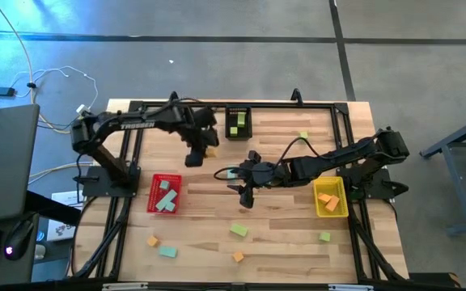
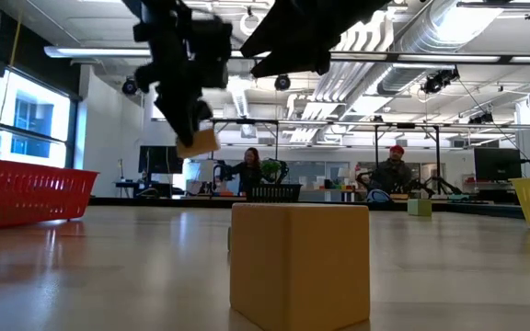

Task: Sort & place blocks by color
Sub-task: Put the yellow block into the yellow bin

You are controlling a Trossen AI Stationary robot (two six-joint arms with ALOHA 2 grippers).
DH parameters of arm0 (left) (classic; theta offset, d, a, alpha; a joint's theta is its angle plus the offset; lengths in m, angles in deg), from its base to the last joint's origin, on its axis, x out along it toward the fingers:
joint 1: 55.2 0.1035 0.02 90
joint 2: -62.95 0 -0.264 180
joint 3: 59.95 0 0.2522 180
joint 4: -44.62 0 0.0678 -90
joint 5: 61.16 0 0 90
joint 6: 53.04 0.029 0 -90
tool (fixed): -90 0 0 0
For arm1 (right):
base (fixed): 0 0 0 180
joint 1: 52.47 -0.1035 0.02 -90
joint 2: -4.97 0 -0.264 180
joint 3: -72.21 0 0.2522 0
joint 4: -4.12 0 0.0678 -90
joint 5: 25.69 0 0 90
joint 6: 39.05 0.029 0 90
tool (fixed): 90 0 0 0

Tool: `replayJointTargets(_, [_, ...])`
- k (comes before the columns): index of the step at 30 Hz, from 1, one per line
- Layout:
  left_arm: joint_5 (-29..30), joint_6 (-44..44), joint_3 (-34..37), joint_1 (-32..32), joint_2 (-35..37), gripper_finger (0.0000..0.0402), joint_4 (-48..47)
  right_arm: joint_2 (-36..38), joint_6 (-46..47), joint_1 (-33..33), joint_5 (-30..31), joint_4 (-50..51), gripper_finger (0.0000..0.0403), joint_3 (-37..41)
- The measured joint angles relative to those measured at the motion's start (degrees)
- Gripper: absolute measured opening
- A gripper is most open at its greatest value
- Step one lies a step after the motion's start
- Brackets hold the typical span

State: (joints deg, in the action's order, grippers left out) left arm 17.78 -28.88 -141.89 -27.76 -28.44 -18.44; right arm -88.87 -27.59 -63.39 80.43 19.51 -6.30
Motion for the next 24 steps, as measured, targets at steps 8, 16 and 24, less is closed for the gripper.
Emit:
replayJointTargets(8, [7.3,-0.5,0.0,-11.4,2.9,0.0100,3.6,0.0,-4.1,0.0,2.4,0.0,0.0233,0.0])
replayJointTargets(16, [12.3,-6.1,0.0,-18.9,3.1,0.0100,6.9,0.0,-4.0,0.0,2.9,0.0,0.0233,0.0])
replayJointTargets(24, [15.2,-10.1,0.0,-22.8,3.1,0.0100,10.5,0.0,-5.5,0.0,3.1,0.1,0.0233,0.0])
